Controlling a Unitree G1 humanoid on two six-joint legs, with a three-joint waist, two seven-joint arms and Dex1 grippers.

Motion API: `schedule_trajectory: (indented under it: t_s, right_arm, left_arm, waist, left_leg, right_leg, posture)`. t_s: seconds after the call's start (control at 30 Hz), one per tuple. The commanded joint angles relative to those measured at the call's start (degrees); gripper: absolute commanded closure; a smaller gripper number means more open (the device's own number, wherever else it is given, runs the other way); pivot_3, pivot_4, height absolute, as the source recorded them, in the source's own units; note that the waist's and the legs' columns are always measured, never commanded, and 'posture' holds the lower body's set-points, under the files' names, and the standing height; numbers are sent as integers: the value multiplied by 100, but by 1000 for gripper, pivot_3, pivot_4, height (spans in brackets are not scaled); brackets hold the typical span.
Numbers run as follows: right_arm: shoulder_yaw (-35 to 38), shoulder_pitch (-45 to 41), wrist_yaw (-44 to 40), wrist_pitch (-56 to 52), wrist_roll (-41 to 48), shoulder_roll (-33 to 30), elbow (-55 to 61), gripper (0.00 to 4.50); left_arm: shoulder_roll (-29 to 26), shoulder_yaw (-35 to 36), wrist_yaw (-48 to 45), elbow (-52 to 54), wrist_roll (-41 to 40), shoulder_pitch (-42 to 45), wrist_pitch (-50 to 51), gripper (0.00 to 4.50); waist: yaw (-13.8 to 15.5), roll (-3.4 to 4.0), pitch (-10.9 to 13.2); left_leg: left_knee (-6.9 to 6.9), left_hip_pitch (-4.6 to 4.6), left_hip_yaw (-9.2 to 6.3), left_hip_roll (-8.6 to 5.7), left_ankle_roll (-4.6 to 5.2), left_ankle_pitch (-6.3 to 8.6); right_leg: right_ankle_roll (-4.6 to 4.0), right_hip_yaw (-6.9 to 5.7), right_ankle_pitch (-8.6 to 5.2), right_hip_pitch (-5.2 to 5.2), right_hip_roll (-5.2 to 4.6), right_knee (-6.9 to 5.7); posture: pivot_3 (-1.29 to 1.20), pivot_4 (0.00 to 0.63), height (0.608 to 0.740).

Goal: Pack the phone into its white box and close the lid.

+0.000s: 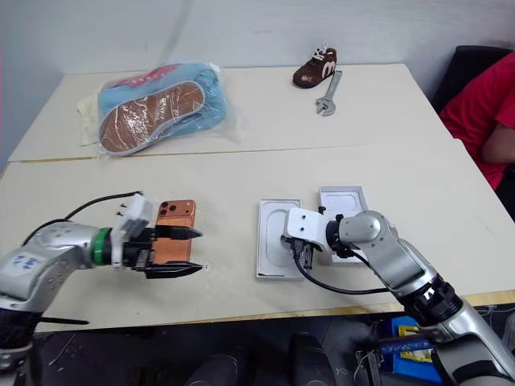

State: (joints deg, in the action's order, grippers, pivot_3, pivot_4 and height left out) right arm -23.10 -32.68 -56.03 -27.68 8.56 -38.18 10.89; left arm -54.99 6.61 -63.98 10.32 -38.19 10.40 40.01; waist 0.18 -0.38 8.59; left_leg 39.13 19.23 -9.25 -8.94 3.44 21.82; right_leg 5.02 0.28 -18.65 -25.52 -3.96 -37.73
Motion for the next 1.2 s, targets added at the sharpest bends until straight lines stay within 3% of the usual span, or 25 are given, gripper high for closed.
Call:
schedule_trajectory:
  t_s: [0.03,0.23,0.33,0.5,0.63,0.9,1.0,1.2]
  right_arm:
    - [193,-516,-227,-466,588,522,296,4449]
    - [-667,-1264,-280,181,-64,1616,-888,4449]
    - [-1011,-1499,-159,643,-493,2142,-1775,4449]
    - [-1450,-1701,-108,1309,-1153,2566,-2759,4449]
    - [-1494,-1777,-15,1524,-1435,2847,-3229,4449]
    - [-1206,-1886,138,1486,-1548,3346,-3748,4449]
    - [-1093,-1845,132,1406,-1526,3414,-3767,4449]
    - [-935,-1702,68,1310,-1586,3333,-3628,4449]
  left_arm:
    - [-536,1037,-153,-540,-377,-444,820,0]
    - [-1064,1504,314,-1573,-603,-467,2817,0]
    - [-801,1411,909,-1862,-591,58,3648,0]
    - [158,1181,1789,-2213,-473,1102,4831,0]
    - [696,560,2190,-2001,-257,1234,5062,0]
    - [1417,-323,2456,-1860,-25,1291,5115,0]
    - [1675,-161,2374,-1797,-285,1304,5242,0]
    - [1827,491,2437,-2171,-517,1458,5249,0]
  waist:
    - [-28,5,3]
    - [-32,9,5]
    - [-16,9,5]
    - [-51,1,-1]
    - [-99,35,-33]
    - [-21,222,-158]
    - [11,264,-187]
    - [22,260,-191]
  left_leg:
    - [-1,0,0,4,-2,1]
    - [-8,-3,-7,23,-18,10]
    - [1,-3,-25,14,-16,9]
    - [7,-5,-47,5,-16,9]
    - [12,-21,-49,-3,-16,9]
    - [-16,-118,-58,-9,-16,9]
    - [-19,-139,-97,-17,-16,10]
    - [-23,-142,-138,-26,-14,11]
  right_leg:
    - [-1,-1,-1,-1,5,1]
    - [-22,-4,1,0,33,-10]
    - [-36,-5,9,1,33,-23]
    - [-61,-17,27,-5,33,-47]
    - [-62,-18,28,-2,23,-78]
    - [-64,6,26,79,19,-73]
    - [-64,23,26,103,25,-62]
    - [-64,37,26,104,29,-63]
  posture:
    - [0,150,740]
    - [0,150,740]
    - [0,150,740]
    - [0,150,740]
    - [0,150,740]
    - [0,150,740]
    - [0,150,740]
    - [0,150,740]
